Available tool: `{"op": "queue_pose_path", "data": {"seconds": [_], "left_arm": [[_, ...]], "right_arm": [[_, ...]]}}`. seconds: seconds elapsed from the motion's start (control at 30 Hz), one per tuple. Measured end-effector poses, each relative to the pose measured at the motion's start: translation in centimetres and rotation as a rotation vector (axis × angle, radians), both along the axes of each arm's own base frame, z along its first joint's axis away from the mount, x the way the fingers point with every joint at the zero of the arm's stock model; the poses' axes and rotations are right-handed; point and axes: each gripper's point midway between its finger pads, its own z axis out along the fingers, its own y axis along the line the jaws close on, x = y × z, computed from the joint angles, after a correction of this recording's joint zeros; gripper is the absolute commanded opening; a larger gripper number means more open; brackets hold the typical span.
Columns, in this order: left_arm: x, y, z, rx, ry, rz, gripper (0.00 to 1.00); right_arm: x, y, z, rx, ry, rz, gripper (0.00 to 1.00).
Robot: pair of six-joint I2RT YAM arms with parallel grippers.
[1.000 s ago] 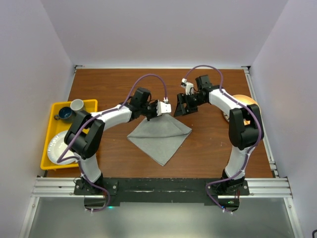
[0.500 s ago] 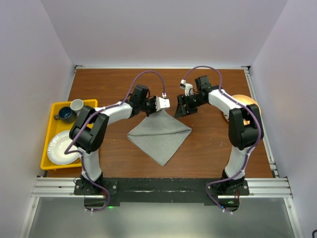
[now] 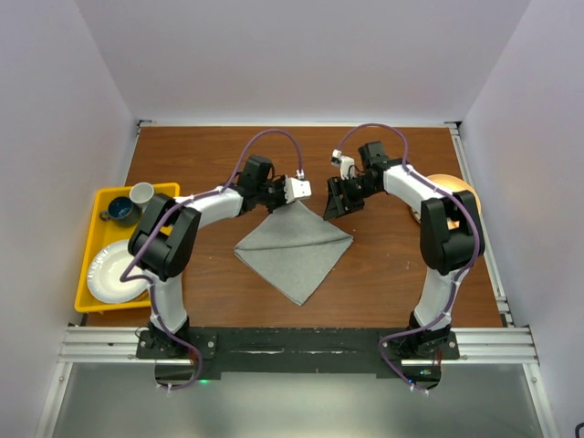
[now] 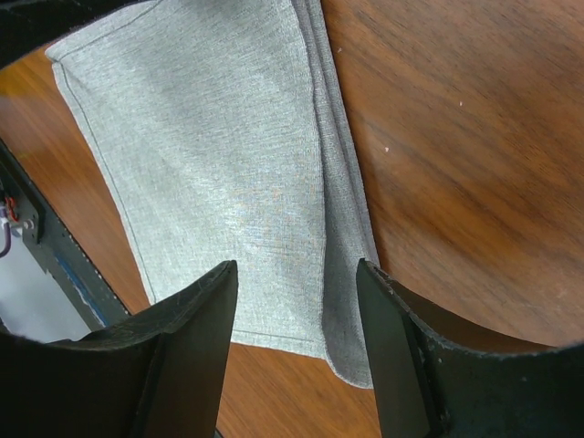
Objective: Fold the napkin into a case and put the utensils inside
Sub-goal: Fold the top corner of the square-folded napkin at the center of the board, then smooth out the upper triangle-folded napkin at the center of the board.
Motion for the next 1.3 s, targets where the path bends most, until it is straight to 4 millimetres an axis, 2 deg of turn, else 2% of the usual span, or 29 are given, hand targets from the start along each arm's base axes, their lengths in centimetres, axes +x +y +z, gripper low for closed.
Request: {"op": "queue_pose_path", "data": {"seconds": [0.2,0.27,0.37,0.4,0.47,0.5,0.6,0.7,0.8,0.9,0.97,1.03,1.1,1.2,1.3], "left_arm": [[0.1,0.2,0.0,0.000,0.002,0.004,0.00],[0.1,0.2,-0.1,0.003,0.003,0.010,0.04],[0.3,0.5,-0.4,0.008,0.016,0.039,0.19],[0.4,0.7,-0.6,0.008,0.027,0.053,0.35],[0.9,1.1,-0.5,0.002,0.045,0.082,0.49],[1.2,1.4,-0.2,-0.005,0.051,0.099,0.60],[2.0,2.6,1.1,-0.038,0.075,0.161,0.78],[2.3,4.3,4.5,-0.114,0.099,0.236,0.81],[2.0,6.0,9.9,-0.257,0.131,0.297,0.86],[0.3,7.3,14.7,-0.412,0.188,0.321,1.00],[-2.3,7.0,16.1,-0.518,0.287,0.314,1.00],[-5.5,5.9,15.4,-0.608,0.442,0.297,1.00],[-8.3,4.9,13.0,-0.662,0.645,0.308,1.00],[-11.1,4.3,8.6,-0.712,0.929,0.384,1.00],[-13.2,4.2,5.5,-0.738,1.131,0.472,1.00]], "right_arm": [[-0.2,-0.1,-0.1,-0.004,0.004,0.006,0.57],[-0.3,-0.1,-0.1,-0.004,0.007,0.007,0.57],[-0.5,-0.1,-0.1,-0.005,0.016,0.009,0.58],[-0.6,-0.1,-0.1,-0.004,0.019,0.009,0.58],[-0.8,-0.2,0.1,-0.007,0.027,0.010,0.58],[-1.0,-0.2,0.2,-0.007,0.030,0.011,0.59],[-1.4,-0.4,1.5,-0.005,0.014,0.015,0.59],[-1.3,-0.3,3.9,0.018,-0.044,0.018,0.57],[-1.2,0.2,6.4,0.064,-0.105,0.019,0.57],[-1.0,1.4,8.1,0.129,-0.127,0.017,0.59],[-1.0,2.4,8.6,0.171,-0.123,0.016,0.68],[-1.7,4.1,8.7,0.216,-0.099,0.035,0.75],[-2.5,5.6,8.6,0.255,-0.068,0.050,0.82],[-4.1,7.6,8.1,0.316,0.001,0.064,0.84],[-5.0,9.1,7.1,0.352,0.073,0.062,0.84]]}}
